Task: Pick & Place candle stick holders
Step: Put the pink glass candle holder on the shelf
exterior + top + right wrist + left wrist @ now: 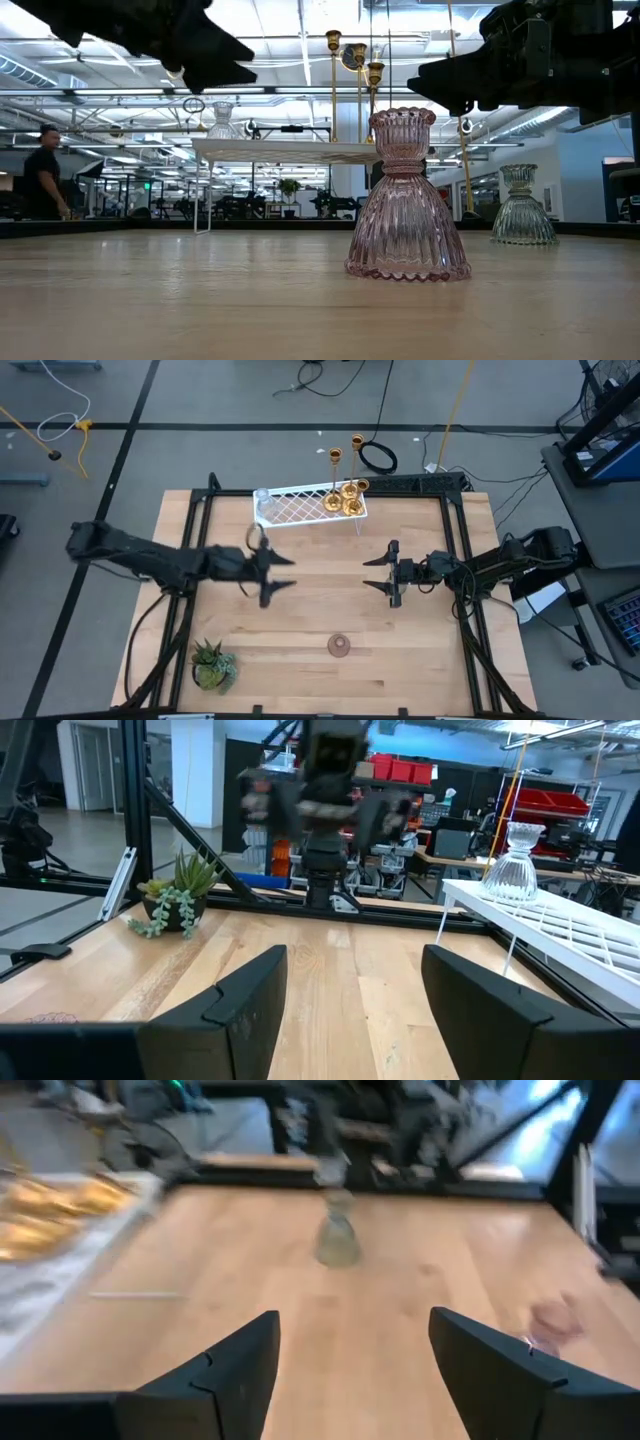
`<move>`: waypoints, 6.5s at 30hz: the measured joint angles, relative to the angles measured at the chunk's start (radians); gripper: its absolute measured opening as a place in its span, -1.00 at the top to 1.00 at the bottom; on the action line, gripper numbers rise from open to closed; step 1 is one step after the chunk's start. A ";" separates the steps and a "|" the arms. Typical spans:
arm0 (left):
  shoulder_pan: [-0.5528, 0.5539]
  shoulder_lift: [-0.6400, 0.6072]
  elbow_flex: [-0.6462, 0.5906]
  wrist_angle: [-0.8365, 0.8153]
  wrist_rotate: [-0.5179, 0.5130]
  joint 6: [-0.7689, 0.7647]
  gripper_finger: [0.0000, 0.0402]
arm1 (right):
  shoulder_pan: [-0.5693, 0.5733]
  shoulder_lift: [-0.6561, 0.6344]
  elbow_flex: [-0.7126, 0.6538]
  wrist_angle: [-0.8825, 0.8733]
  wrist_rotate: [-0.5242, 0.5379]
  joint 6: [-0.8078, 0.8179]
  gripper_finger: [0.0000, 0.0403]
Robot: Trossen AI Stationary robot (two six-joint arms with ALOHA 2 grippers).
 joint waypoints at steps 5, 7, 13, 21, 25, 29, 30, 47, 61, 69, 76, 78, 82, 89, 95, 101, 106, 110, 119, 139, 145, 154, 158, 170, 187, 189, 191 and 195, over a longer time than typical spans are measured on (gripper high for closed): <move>-0.090 0.220 -0.001 0.225 -0.008 0.005 -0.33 | 0.000 0.000 0.000 0.001 0.000 0.000 -0.11; -0.110 0.313 -0.001 0.337 0.003 0.008 -0.38 | 0.000 0.000 0.000 0.001 0.000 0.000 -0.11; -0.139 0.561 0.008 0.613 0.080 -0.016 -0.52 | 0.000 0.000 0.000 0.001 0.000 0.000 -0.11; -0.145 0.821 0.224 0.567 0.288 0.012 -0.59 | 0.000 0.000 0.000 0.006 0.000 0.006 -0.11; -0.143 0.906 0.346 0.475 0.389 0.067 -0.59 | 0.000 0.000 0.000 0.006 0.000 0.005 -0.11; -0.128 0.954 0.426 0.422 0.487 0.078 -0.59 | 0.000 0.000 0.000 0.006 0.000 0.004 -0.11; -0.125 0.960 0.438 0.416 0.518 0.089 -0.59 | 0.000 0.000 0.000 0.006 0.000 0.004 -0.11; -0.115 0.981 0.498 0.357 0.580 0.151 0.21 | 0.000 0.000 0.000 0.006 0.000 0.004 -0.11; -0.081 0.901 0.497 0.366 0.372 0.100 0.24 | 0.000 0.000 0.000 0.006 0.000 0.004 -0.11; -0.081 0.678 0.497 0.074 0.055 0.159 0.27 | 0.000 0.000 0.000 0.006 0.000 0.004 -0.11; -0.081 0.471 0.497 -0.140 -0.222 0.190 0.13 | 0.000 0.000 0.000 0.007 0.000 0.004 -0.11; -0.074 0.420 0.497 -0.185 -0.306 0.192 0.19 | 0.000 0.000 0.000 0.007 0.000 0.004 -0.11; -0.032 0.345 0.497 -0.246 -0.429 0.177 0.28 | 0.000 0.000 0.000 0.007 0.000 0.004 -0.11; 0.114 0.322 0.497 -0.256 -0.413 0.165 0.15 | 0.000 0.000 0.000 0.016 0.000 0.004 -0.11; 0.236 0.368 0.496 -0.220 -0.315 0.139 0.24 | 0.000 0.000 0.000 0.015 0.000 0.004 -0.11; 0.301 0.376 0.496 -0.198 -0.315 0.147 0.22 | 0.000 0.000 0.000 0.014 0.000 0.004 -0.11; 0.340 0.376 0.496 -0.206 -0.374 0.147 0.11 | 0.000 0.000 0.000 0.014 0.000 0.004 -0.11; 0.376 0.380 0.496 -0.262 -0.369 0.123 0.17 | 0.000 0.000 0.000 0.014 0.000 0.004 -0.11; 0.448 0.381 0.496 -0.309 -0.367 0.087 0.18 | 0.000 0.000 0.000 0.014 0.000 0.004 -0.11; 0.455 0.381 0.498 -0.347 -0.429 0.106 0.02 | 0.000 0.000 0.000 0.014 0.000 0.003 -0.11; 0.454 0.379 0.499 -0.415 -0.488 0.101 -0.01 | 0.000 0.000 0.000 0.014 0.000 0.004 -0.11; 0.434 0.373 0.499 -0.436 -0.533 0.092 -0.02 | 0.000 0.000 0.000 0.014 0.000 0.003 -0.11; 0.417 0.373 0.498 -0.444 -0.588 0.106 -0.07 | 0.000 0.000 0.000 0.014 0.000 0.004 -0.11; 0.398 0.373 0.497 -0.455 -0.634 0.114 -0.10 | 0.000 0.000 0.000 0.014 0.000 0.004 -0.11; 0.372 0.341 0.496 -0.498 -0.658 0.159 -0.10 | 0.001 -0.103 0.000 -0.209 0.000 -0.023 -0.11; 0.366 0.332 0.497 -0.491 -0.658 0.172 -0.10 | 0.001 -0.128 0.000 -0.288 0.000 -0.024 -0.11; 0.365 0.332 0.497 -0.495 -0.653 0.188 -0.10 | 0.001 -0.151 0.000 -0.355 0.000 -0.022 -0.11; 0.361 0.323 0.497 -0.491 -0.649 0.205 -0.18 | 0.001 -0.195 0.000 -0.481 0.004 0.003 -0.11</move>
